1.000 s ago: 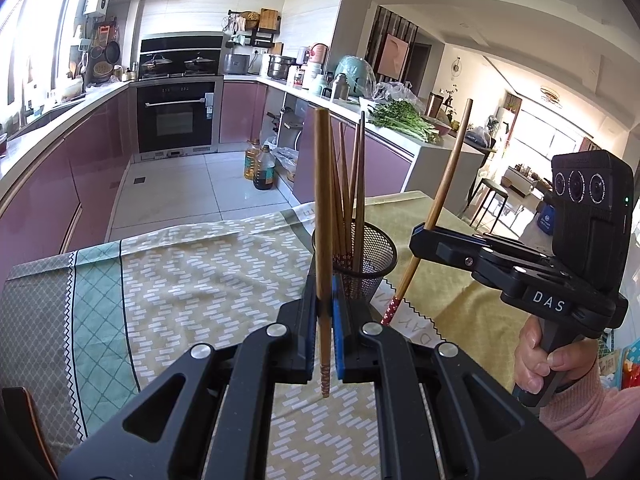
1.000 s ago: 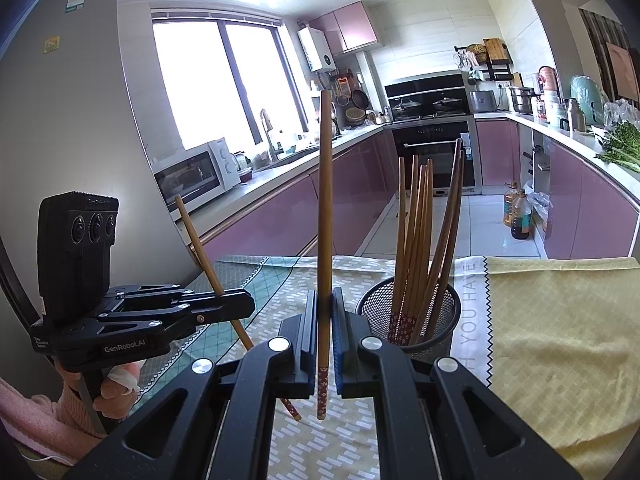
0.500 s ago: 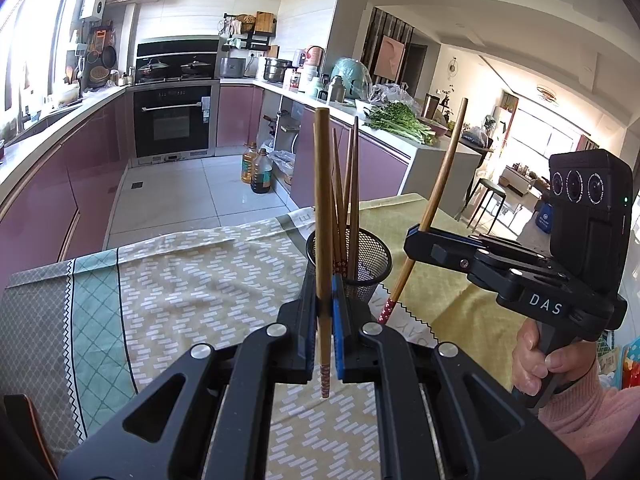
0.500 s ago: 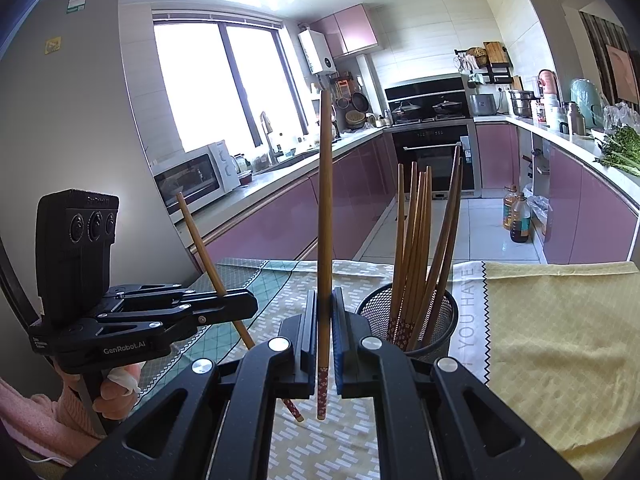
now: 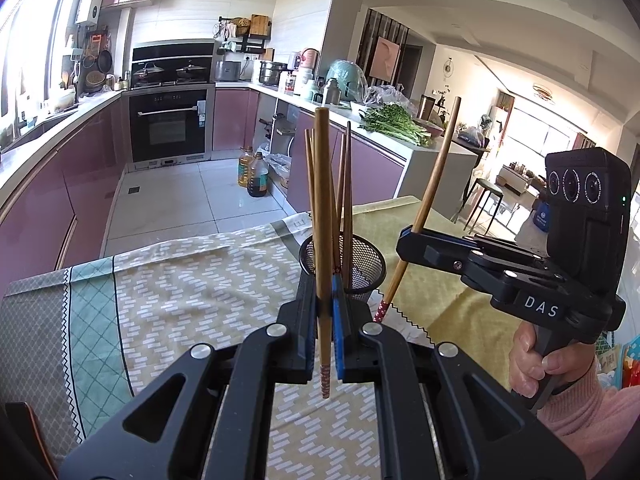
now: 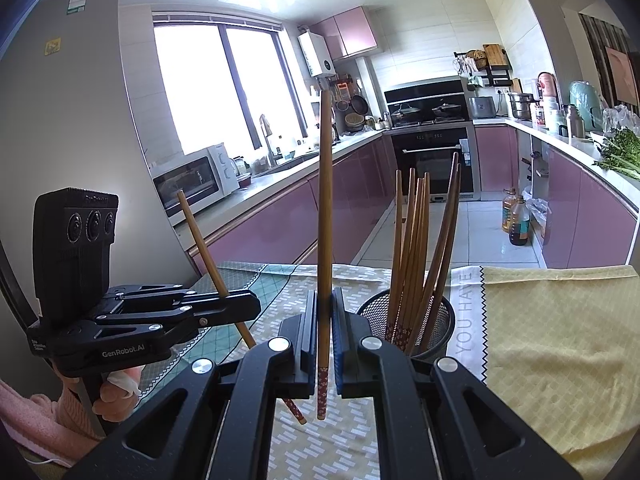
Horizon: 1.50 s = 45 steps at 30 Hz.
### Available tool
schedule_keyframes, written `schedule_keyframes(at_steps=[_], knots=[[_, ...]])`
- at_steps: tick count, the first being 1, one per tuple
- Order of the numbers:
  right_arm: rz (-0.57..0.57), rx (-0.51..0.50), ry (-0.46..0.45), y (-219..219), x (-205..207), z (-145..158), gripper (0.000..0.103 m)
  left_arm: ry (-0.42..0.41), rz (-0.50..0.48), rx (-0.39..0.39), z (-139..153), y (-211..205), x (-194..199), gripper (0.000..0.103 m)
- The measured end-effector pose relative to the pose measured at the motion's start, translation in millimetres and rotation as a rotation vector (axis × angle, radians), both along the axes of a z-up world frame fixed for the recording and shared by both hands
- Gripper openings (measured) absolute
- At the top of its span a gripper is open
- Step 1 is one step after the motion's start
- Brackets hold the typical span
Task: Organize utensils
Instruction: 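Carry the left tool's chopstick over the cup rim while the right tool follows with its own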
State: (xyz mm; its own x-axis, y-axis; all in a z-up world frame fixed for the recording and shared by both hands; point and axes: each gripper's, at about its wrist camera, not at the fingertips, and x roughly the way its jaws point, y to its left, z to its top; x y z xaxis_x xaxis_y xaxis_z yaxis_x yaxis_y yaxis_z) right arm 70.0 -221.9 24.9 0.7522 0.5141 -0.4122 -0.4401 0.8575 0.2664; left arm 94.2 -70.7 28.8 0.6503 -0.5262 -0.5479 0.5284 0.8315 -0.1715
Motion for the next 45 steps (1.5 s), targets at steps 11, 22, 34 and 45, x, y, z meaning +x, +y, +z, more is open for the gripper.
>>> schedule_keyframes(at_steps=[11,22,34,45], knots=[[-0.006,-0.002,-0.008,-3,-1,3,0.006,-0.007,-0.012,-0.004,2,-4,2,0.007],[-0.009,0.000,-0.014,-4,0,5,0.006,-0.016,-0.024,-0.002,6,-8,6,0.007],[-0.009,0.002,-0.023,-5,-1,7,0.006,-0.027,-0.036,0.000,11,-13,6,0.007],[-0.012,0.011,-0.035,-7,2,12,0.006,-0.036,-0.041,-0.004,16,-16,10,0.007]])
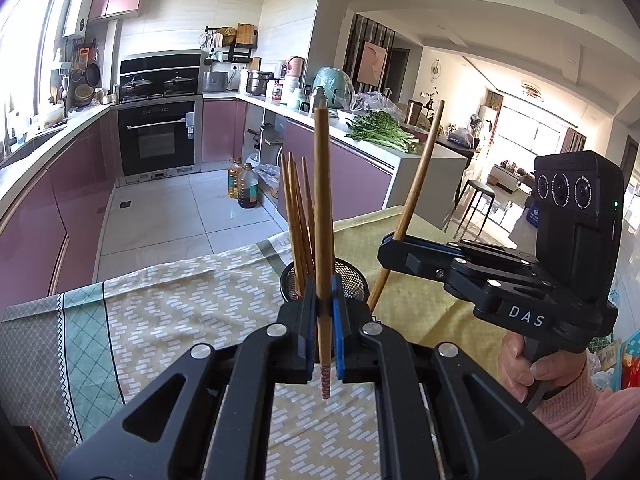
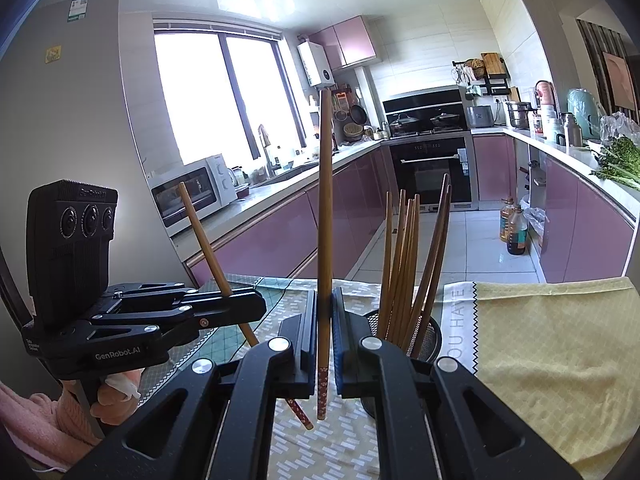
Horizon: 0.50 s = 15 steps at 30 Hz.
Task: Organize utensils
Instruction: 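Carry the left tool's chopstick over the cup rim while the right tool follows with its own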
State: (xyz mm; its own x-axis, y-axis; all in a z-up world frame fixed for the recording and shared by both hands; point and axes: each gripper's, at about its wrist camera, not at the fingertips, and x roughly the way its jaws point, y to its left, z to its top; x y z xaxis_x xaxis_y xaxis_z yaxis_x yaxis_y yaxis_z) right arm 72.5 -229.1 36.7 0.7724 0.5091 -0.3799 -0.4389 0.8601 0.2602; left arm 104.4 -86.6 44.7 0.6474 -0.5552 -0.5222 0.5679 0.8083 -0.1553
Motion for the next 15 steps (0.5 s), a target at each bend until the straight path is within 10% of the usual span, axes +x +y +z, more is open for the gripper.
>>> schedule_keyframes(at_steps=[15], knots=[[-0.003,0.003,-0.022,-5.1,4.2,4.5,0.006,-0.018,-0.003,-0.008,10.1,-1.9,2.5,0.007]])
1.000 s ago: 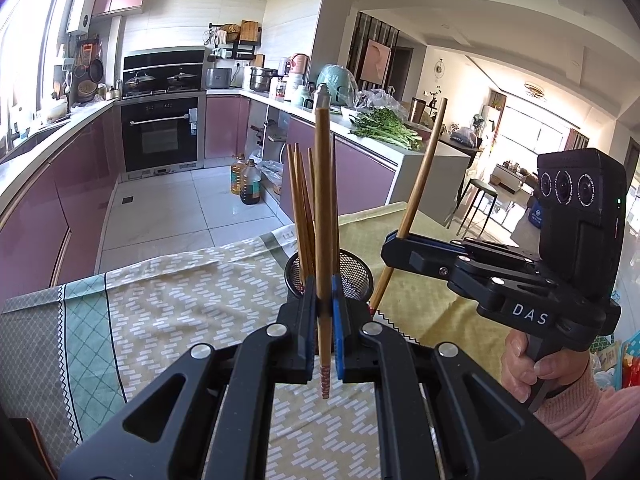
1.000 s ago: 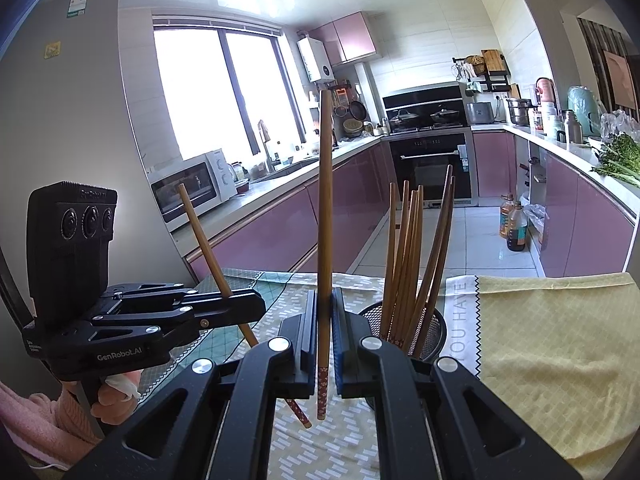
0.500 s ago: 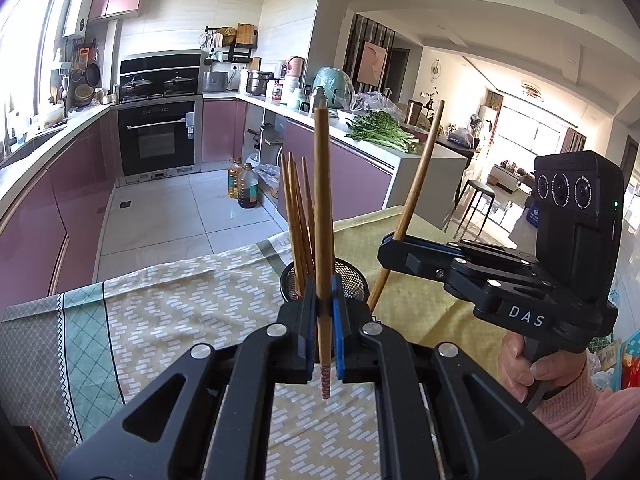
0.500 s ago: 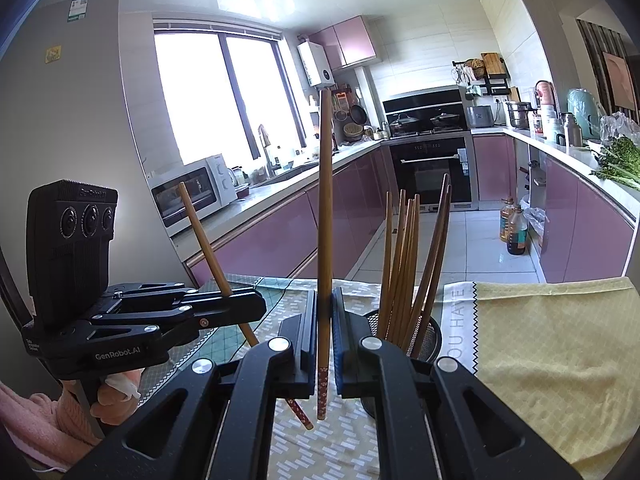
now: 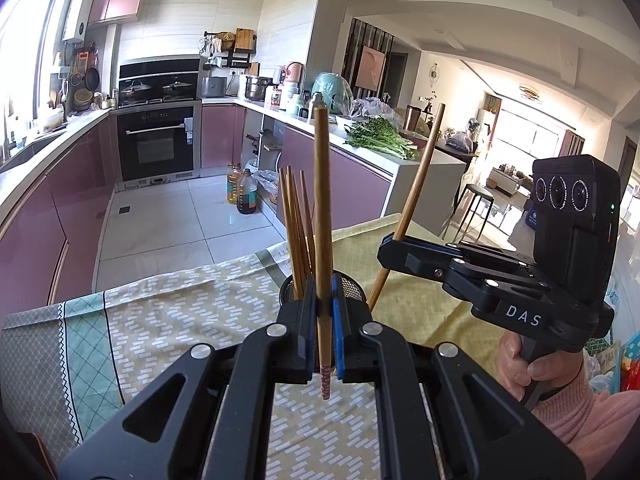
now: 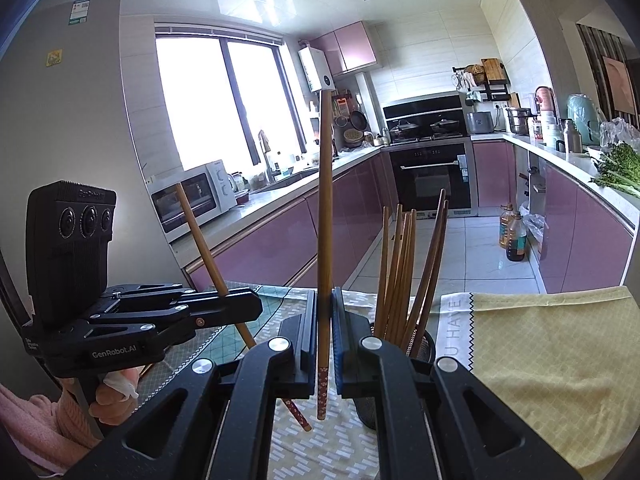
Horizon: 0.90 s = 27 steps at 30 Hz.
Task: Organize utensils
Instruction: 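Carry the left tool's chopstick over the cup rim while the right tool follows with its own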
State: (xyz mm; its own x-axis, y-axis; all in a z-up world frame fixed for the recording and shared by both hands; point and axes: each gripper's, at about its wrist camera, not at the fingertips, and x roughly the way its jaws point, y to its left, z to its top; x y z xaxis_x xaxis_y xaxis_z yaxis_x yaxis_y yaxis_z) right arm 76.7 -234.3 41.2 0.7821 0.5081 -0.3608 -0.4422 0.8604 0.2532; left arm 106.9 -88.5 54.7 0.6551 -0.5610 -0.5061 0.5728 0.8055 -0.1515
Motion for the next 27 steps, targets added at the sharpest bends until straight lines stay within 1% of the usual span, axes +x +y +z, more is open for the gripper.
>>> schedule_keyframes(at_steps=[15,27], knots=[[-0.003,0.002,-0.008,-3,2,1,0.006,-0.021,-0.003,0.000,10,-4,0,0.007],[-0.007,0.006,-0.025,-8,5,10,0.006,-0.039,-0.008,-0.008,16,-7,0,0.007]])
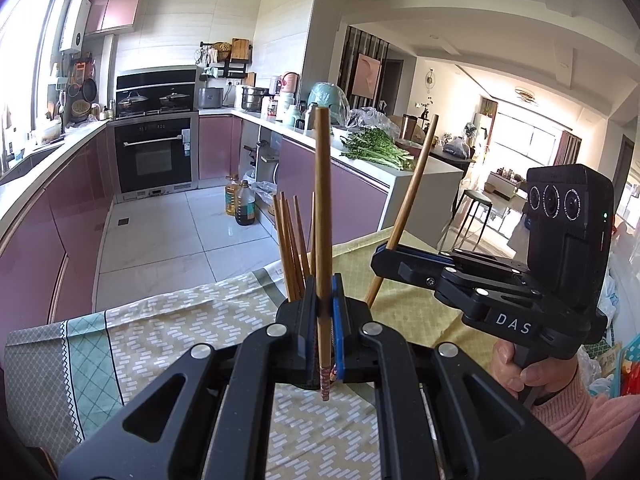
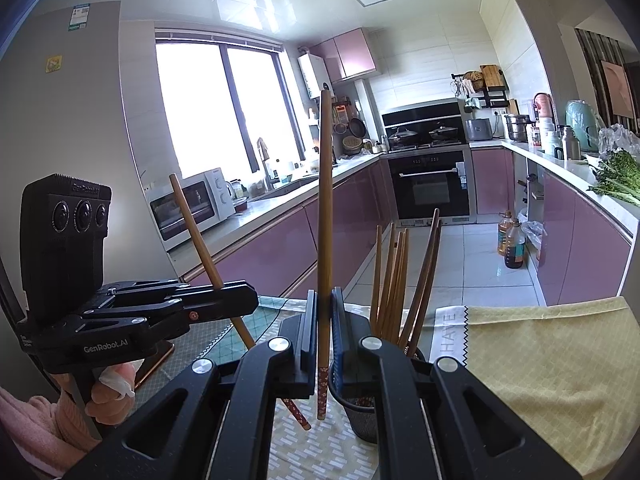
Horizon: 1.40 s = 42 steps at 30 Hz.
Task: Organize utensils
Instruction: 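Carry the left tool's chopstick over the cup rim while the right tool follows with its own, then lower the left tool's chopstick into the cup while the right tool inserts its own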
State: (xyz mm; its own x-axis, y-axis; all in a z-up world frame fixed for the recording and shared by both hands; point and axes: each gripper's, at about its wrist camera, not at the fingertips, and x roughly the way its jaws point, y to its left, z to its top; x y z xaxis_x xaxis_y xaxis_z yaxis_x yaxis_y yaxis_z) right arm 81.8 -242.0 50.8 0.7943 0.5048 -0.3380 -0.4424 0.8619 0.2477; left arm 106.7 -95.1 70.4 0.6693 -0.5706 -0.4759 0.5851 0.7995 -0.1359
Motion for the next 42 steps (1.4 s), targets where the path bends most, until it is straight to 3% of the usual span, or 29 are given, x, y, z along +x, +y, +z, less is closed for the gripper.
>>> schedule_keyframes(at_steps=[42], knots=[[-0.035,-0.003,-0.034,-10,8,8,0.006,-0.064,0.024,-0.048,23,-6,7,0.007]])
